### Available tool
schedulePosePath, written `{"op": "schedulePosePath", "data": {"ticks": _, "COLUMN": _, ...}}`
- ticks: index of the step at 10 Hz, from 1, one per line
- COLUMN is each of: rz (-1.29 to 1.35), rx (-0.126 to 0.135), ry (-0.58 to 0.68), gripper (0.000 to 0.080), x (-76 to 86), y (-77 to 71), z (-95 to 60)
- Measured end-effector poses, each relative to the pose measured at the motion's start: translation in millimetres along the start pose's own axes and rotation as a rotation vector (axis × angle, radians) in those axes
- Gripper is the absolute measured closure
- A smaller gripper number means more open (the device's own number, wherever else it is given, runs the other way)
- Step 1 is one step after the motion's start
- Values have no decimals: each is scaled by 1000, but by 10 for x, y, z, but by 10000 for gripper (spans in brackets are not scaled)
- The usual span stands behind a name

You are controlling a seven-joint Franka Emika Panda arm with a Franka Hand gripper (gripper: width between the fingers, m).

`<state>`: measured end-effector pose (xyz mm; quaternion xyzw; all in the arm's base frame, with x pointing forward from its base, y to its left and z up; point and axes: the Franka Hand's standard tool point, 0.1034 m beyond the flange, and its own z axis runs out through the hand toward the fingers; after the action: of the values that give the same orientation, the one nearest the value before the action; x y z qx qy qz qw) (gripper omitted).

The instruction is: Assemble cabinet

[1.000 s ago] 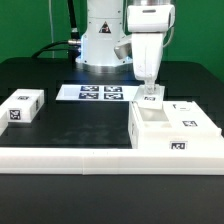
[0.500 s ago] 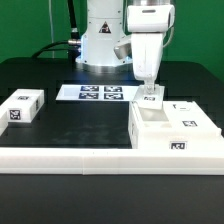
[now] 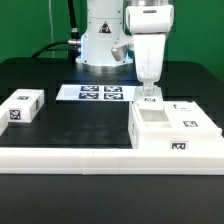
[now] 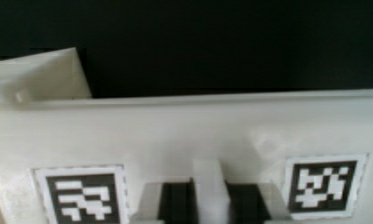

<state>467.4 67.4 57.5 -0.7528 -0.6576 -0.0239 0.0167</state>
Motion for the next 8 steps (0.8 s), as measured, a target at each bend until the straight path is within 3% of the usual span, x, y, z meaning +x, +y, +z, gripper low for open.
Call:
{"op": "schedulePosePath", "data": {"ticks": 4, "rz": 2, "rx": -1, "ry": 0, "gripper": 730, "x": -3, "y": 2, "z": 0}}
{"op": "schedulePosePath", "data": {"ticks": 8, "rz": -34, "rx": -15, "ry": 9, "gripper": 729, "x": -50, "y": 222, "z": -3}}
